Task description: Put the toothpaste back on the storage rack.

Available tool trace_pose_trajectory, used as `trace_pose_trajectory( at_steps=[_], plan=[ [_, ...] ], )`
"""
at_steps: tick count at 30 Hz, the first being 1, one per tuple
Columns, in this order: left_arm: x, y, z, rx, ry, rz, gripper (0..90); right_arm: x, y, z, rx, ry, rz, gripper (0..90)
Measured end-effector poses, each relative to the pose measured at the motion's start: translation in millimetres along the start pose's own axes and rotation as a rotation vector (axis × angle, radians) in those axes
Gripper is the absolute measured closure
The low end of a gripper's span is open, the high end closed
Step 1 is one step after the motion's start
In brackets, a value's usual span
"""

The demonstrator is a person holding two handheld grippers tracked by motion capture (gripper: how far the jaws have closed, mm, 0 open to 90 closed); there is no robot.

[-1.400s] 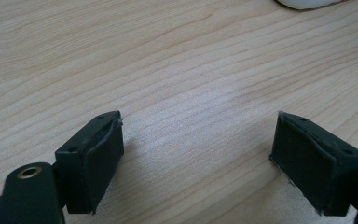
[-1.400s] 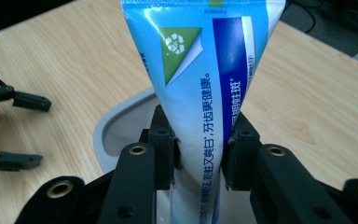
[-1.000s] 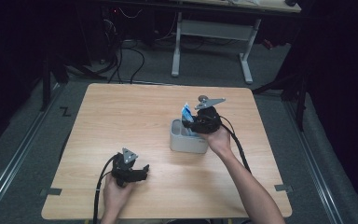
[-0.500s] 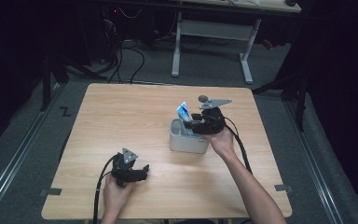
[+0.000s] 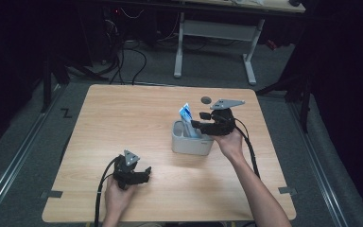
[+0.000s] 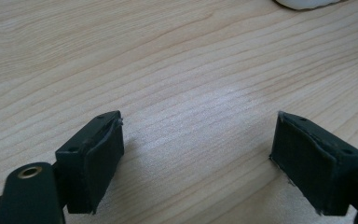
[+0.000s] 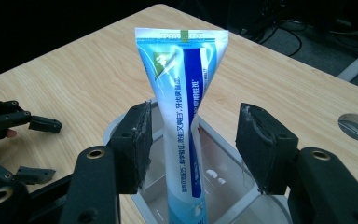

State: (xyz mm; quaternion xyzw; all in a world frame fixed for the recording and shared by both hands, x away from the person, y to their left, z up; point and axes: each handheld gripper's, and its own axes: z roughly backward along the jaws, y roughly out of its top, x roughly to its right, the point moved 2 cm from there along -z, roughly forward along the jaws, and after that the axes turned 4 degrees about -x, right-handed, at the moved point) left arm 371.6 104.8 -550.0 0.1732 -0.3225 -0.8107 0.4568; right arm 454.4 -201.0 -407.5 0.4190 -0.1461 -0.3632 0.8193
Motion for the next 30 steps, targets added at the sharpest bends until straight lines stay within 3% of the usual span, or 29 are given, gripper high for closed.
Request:
trace_pose_trajectory(
  at_steps=[17,30],
  plan=[
    [0.0,0.0,0.1,-0.001,-0.001,0.000,17.3,7.8,-2.9,19.2,0.047,0.007,-0.027,45.7],
    [0.0,0.0,0.1,-0.002,-0.001,0.000,17.2,14.0,-6.4,35.4,0.051,-0.018,-0.037,45.7]
  ],
)
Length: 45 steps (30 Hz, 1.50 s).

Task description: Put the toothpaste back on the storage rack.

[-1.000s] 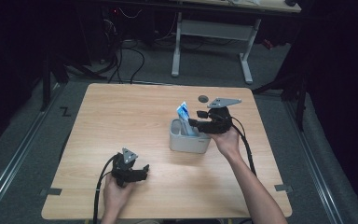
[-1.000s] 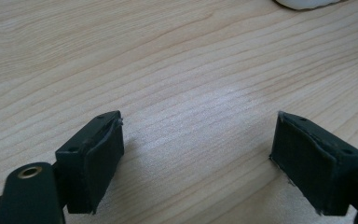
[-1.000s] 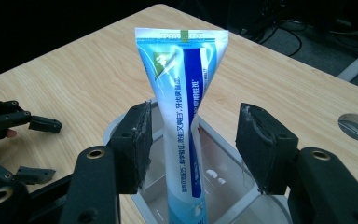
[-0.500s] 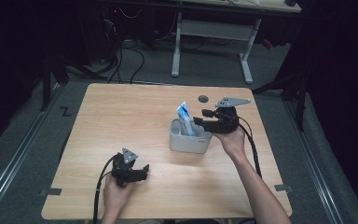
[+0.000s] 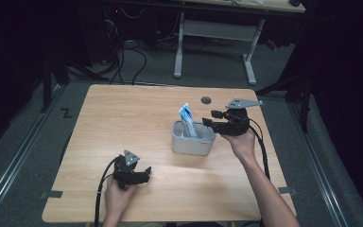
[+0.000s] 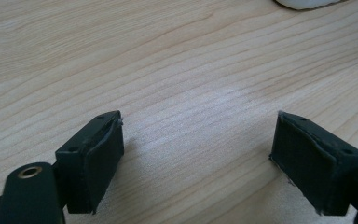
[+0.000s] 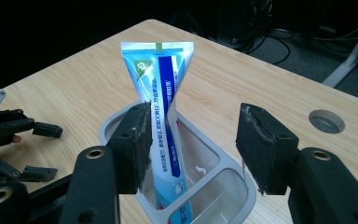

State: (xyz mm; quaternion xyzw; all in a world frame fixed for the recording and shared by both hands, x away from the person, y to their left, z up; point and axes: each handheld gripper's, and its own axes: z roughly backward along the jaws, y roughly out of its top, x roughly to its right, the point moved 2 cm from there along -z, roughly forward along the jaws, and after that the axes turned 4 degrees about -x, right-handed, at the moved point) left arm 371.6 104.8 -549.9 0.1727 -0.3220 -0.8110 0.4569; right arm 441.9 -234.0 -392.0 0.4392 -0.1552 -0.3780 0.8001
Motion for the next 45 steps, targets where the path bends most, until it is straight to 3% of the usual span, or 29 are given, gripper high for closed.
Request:
trace_pose_trajectory(
  at_steps=[25,32,45],
  plan=[
    [-0.1,0.0,-0.1,0.002,0.001,0.001,17.3,6.5,-5.7,19.8,0.016,-0.028,-0.012,46.8],
    [0.0,0.0,-0.1,0.002,0.001,0.001,17.3,13.4,-18.8,26.0,0.034,-0.037,-0.053,47.3],
    [0.0,0.0,-0.1,0.002,0.001,0.002,17.3,21.9,-30.1,39.8,0.048,-0.060,-0.076,47.4]
  ],
)
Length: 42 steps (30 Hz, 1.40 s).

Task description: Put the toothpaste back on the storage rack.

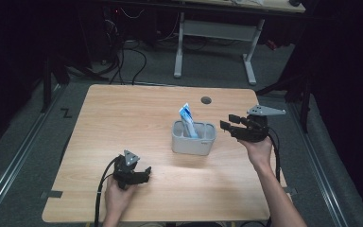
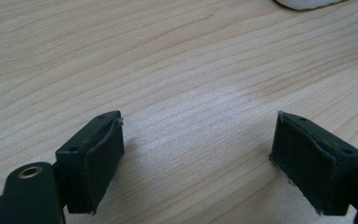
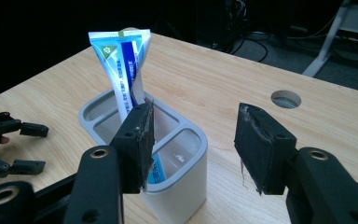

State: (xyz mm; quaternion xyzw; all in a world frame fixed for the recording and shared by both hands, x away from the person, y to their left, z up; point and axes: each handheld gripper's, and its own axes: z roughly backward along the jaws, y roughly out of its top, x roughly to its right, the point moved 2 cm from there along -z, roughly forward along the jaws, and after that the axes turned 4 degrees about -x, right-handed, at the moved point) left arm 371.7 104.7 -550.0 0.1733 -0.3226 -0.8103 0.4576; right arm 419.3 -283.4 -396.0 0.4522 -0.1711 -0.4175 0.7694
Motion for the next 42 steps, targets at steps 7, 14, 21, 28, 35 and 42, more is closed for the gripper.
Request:
trace_pose_trajectory(
  at_steps=[7,14,21,28,35,42],
  plan=[
    [0.0,0.0,0.0,0.000,0.000,0.000,17.3,2.3,-6.0,6.5,-0.003,-0.008,0.000,47.2],
    [0.0,0.0,0.0,0.000,0.000,0.000,17.3,6.0,-16.8,12.0,-0.002,-0.015,-0.011,47.2],
    [0.0,0.0,0.0,0.000,0.000,0.000,17.3,8.5,-21.9,13.2,-0.005,-0.020,-0.024,47.3],
    [0.0,0.0,0.0,0.000,0.000,0.000,17.3,9.4,-25.4,14.5,-0.002,-0.024,-0.027,47.3],
    [0.0,0.0,0.0,0.000,0.000,0.000,17.3,10.1,-31.0,17.7,-0.001,-0.025,-0.038,47.4],
    [0.0,0.0,0.0,0.000,0.000,0.000,17.3,9.8,-37.7,19.2,-0.009,-0.026,-0.038,47.4]
  ],
)
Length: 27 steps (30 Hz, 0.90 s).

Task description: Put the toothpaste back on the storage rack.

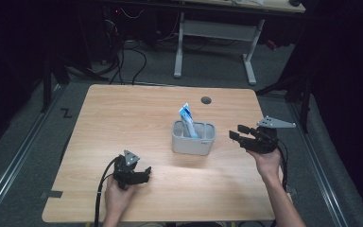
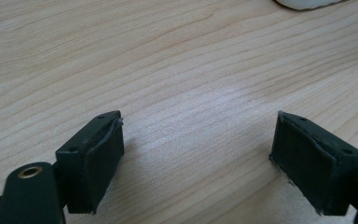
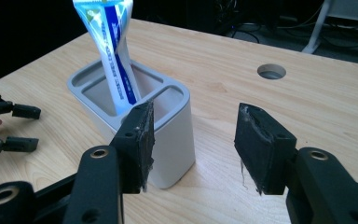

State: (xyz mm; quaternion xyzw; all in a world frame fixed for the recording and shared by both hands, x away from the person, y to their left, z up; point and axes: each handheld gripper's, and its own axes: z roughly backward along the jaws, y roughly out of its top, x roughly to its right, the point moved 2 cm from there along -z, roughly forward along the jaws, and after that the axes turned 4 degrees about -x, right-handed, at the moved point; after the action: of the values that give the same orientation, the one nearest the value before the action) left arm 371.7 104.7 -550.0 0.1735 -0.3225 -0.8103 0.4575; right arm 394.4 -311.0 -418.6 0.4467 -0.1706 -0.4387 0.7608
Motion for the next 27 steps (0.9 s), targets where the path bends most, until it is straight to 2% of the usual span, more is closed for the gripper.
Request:
trace_pose_trajectory(
  at_steps=[20,27],
  plan=[
    [0.0,0.0,0.0,0.000,0.000,0.000,17.3,3.0,-20.8,2.2,-0.006,-0.002,-0.032,47.3],
    [0.0,0.0,0.0,0.000,0.000,0.000,17.3,2.5,-29.4,-1.8,-0.036,-0.006,-0.033,47.3]
  ],
)
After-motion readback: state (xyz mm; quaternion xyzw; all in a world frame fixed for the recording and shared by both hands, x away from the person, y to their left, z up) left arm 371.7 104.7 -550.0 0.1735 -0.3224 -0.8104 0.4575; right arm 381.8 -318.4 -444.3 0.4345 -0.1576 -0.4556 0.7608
